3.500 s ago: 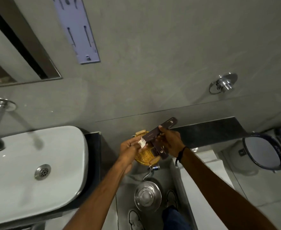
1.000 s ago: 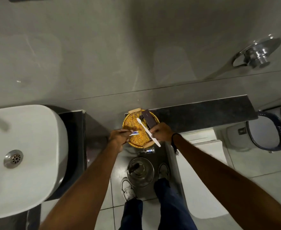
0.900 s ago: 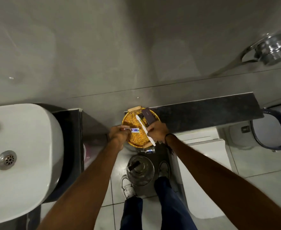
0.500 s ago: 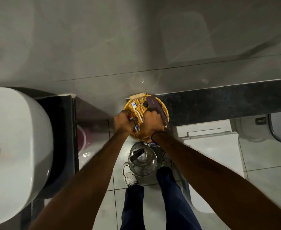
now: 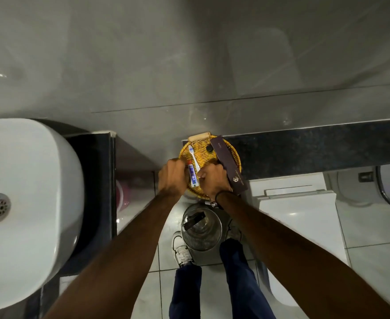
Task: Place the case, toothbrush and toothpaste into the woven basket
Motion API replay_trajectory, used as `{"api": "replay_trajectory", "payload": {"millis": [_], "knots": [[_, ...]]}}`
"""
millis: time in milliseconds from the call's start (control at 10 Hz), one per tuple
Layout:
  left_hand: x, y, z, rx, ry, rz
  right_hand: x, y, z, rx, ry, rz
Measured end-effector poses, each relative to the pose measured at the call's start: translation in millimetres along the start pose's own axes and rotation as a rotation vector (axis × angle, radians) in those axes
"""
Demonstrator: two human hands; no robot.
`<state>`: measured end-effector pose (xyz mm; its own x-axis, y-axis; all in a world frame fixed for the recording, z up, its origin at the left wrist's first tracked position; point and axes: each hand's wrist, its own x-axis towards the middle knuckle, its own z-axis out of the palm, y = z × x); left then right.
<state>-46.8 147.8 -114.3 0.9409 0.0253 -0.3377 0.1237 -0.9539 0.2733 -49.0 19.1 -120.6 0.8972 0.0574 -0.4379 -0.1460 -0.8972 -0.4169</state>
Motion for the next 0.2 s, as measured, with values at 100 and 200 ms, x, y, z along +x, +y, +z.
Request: {"api": "replay_trajectory", "payload": {"millis": [100, 200], "knots": [[-16, -6, -26, 0.008, 0.084, 0.122, -12, -2, -22, 0.154, 0.033, -0.002], [-29, -8, -66, 0.136, 0.258, 0.288, -29, -13, -75, 0.39, 0.158, 0.025]]}}
